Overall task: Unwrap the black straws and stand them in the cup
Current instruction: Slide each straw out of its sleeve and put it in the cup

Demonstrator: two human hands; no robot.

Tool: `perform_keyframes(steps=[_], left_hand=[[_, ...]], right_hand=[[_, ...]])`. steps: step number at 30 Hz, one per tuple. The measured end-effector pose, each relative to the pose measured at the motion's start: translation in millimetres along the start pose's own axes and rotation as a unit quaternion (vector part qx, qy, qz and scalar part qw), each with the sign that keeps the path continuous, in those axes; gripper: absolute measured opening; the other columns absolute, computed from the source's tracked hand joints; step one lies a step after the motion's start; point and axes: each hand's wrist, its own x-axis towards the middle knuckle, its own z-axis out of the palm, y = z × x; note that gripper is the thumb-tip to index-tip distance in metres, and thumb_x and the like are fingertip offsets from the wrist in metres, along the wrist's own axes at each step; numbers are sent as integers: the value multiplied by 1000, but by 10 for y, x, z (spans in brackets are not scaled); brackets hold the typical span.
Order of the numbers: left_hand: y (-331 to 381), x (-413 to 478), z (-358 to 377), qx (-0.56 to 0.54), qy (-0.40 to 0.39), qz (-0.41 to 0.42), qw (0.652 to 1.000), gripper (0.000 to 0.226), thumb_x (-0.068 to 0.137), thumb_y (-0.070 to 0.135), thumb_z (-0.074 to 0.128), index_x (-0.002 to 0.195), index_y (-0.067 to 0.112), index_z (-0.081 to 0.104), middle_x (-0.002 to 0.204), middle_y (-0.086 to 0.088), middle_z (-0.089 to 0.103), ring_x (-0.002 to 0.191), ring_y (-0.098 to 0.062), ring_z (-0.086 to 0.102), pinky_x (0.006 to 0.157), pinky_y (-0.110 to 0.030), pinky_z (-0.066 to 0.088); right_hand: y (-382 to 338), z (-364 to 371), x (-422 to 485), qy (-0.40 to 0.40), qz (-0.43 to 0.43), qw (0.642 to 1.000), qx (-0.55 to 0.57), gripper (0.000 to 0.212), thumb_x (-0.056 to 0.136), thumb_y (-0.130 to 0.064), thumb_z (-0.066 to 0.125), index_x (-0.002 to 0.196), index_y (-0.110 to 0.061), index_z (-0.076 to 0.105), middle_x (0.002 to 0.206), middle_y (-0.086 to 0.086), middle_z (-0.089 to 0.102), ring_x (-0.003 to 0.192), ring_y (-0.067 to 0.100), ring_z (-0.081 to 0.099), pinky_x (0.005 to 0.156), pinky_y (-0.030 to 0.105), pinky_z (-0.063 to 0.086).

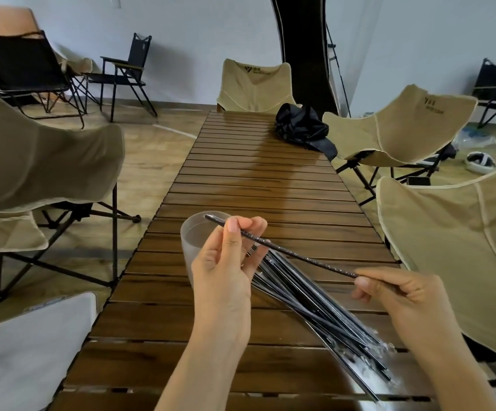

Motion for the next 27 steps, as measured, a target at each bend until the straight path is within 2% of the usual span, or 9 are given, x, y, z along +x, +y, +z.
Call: perform_keyframes(steps=[5,9,13,18,21,27], left_hand=[[-52,-37,41,-3,-3,-16,1000,18,76,35,57,76,27,74,94,-3,74,101,-19,69,80,-29,58],[-89,-64,66,-50,-9,-47,998,20,77,35,57,73,24,73,90,-7,73,99,-25,69,80,-34,58],[-65,-42,38,-32,-22,-33,999,21,78,36,58,78,23,74,91,-7,73,99,-24,69,81,-32,58],[24,29,-29,34,-25,0,999,26,81,33,57,97,19,73,99,-4,73,101,-20,68,84,-31,56],[94,63,-70,21,-12,24,999,21,83,29,56,91,21,74,94,-2,74,97,-17,70,78,-24,56],[35,29,-34,-25,-2,-2,1000,24,90,29,50,90,16,70,98,-6,74,100,-20,69,86,-30,56]], right_hand=[[-8,13,-12,19,-9,1000,7,35,77,4,68,73,-30,77,63,2,71,57,12,66,62,10,50],[-33,10,-11,33,-19,999,14,34,77,3,68,76,-30,77,63,1,72,57,10,66,62,9,50],[-38,34,-22,-8,-16,1000,4,39,77,4,69,74,-34,76,62,0,71,57,9,66,62,9,50],[-62,-48,8,-22,-16,999,-18,29,79,-6,68,74,-34,75,67,-2,72,64,7,67,66,6,47],[-53,-106,-12,-15,-5,1000,-16,31,79,-4,68,75,-34,75,70,-3,73,66,5,68,67,5,48],[-60,34,-10,-8,-14,1000,2,39,78,2,69,78,-37,75,64,-1,72,59,7,67,63,8,50]])
